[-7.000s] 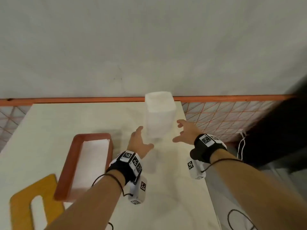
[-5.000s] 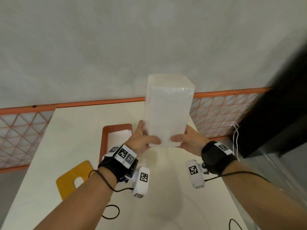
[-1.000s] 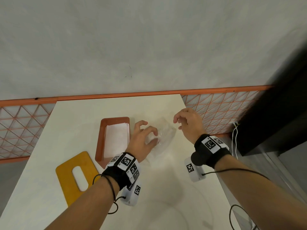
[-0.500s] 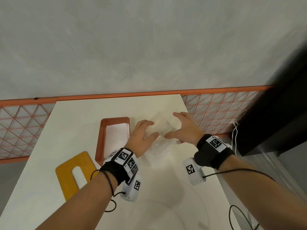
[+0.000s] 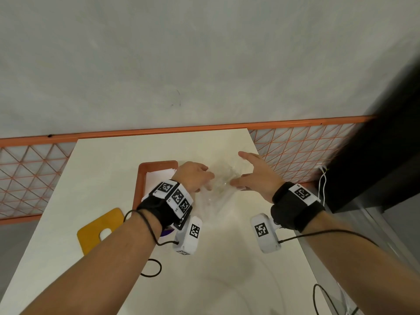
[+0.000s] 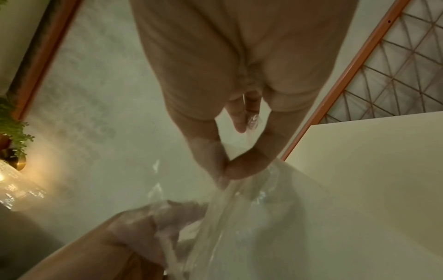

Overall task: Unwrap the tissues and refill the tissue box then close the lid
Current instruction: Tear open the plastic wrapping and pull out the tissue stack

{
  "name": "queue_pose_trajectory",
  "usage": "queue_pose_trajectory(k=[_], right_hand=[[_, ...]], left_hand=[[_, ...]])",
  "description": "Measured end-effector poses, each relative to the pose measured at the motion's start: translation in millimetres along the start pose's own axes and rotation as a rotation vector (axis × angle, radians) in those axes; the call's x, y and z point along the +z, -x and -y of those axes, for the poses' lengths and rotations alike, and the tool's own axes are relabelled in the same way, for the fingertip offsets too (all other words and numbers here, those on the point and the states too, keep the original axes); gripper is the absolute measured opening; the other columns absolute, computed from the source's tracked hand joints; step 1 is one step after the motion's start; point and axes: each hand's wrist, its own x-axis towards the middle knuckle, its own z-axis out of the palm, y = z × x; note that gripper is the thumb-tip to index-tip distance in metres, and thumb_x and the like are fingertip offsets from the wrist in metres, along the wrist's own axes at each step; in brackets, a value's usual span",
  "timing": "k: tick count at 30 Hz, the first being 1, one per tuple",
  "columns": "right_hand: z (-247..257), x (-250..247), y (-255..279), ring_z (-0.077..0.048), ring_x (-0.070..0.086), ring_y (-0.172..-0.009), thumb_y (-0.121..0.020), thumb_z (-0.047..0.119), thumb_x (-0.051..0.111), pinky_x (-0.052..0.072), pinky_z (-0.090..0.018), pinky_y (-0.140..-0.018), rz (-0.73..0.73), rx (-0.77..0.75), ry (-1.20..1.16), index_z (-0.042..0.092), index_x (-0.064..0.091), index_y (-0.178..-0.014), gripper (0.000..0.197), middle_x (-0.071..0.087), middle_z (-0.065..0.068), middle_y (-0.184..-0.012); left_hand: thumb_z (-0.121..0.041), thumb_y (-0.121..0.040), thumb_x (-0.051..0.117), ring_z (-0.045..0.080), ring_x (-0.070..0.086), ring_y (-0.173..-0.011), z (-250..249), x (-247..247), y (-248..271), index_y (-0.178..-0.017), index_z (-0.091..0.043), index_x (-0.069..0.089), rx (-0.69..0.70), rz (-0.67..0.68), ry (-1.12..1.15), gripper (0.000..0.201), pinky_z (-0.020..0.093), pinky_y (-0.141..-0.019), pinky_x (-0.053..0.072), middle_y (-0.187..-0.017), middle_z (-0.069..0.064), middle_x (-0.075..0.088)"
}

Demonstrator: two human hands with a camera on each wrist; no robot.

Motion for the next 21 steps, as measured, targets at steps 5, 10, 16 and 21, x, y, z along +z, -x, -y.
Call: queue_pose_trajectory(k=[5,10,16,21], right_hand=[[4,-5,0,-0.019,0.060,-0.088,-0.069,-0.007,0.082,0.061,-0.038,-0.077,0.070,0.030,-0.003,0.022,0.033,-0.150,0.098,0.020,0.013,-0.149],[3,-7,1,-0.019,0.061,-0.097,-0.068,-0.001,0.085,0.060,-0.035,-0.078,0.044,0.011,0.017,0.026,0.038,-0.146,0.095,0.024,0.007,-0.150],[-7,-7,10,-0.024,0.029,-0.121,-0.062,0.038,0.086,0.037,-0.036,-0.098,-0.097,-0.453,0.739,0.039,0.057,-0.110,0.056,0.023,0.006,-0.140],[-12,-17,9,-0.015,0.048,-0.105,-0.074,0.034,0.081,0.042,-0.040,-0.097,0.032,-0.541,0.805,0.026,0.069,-0.092,0.023,0.050,0.009,-0.112]], left_hand=[[-0.028,-0.072,0.081,0.007,0.040,-0.122,6,-5,14,-0.074,-0.020,0.072,0.144,0.077,-0.208,0.012,0.028,-0.102,0.031,-0.131,-0.004,0.043],[-0.022,-0.077,0.079,0.006,0.040,-0.120,22,-1,30,-0.086,-0.027,0.075,0.283,0.057,-0.153,0.011,0.023,-0.096,0.034,-0.142,-0.007,0.035],[-0.031,-0.086,0.068,0.019,0.039,-0.132,40,12,35,-0.094,-0.042,0.070,0.329,-0.003,-0.225,0.014,0.032,-0.110,0.033,-0.146,-0.004,0.032],[-0.035,-0.091,0.059,0.024,0.035,-0.135,42,18,37,-0.117,-0.041,0.065,0.372,-0.009,-0.368,0.027,0.039,-0.113,0.032,-0.151,-0.004,0.028]])
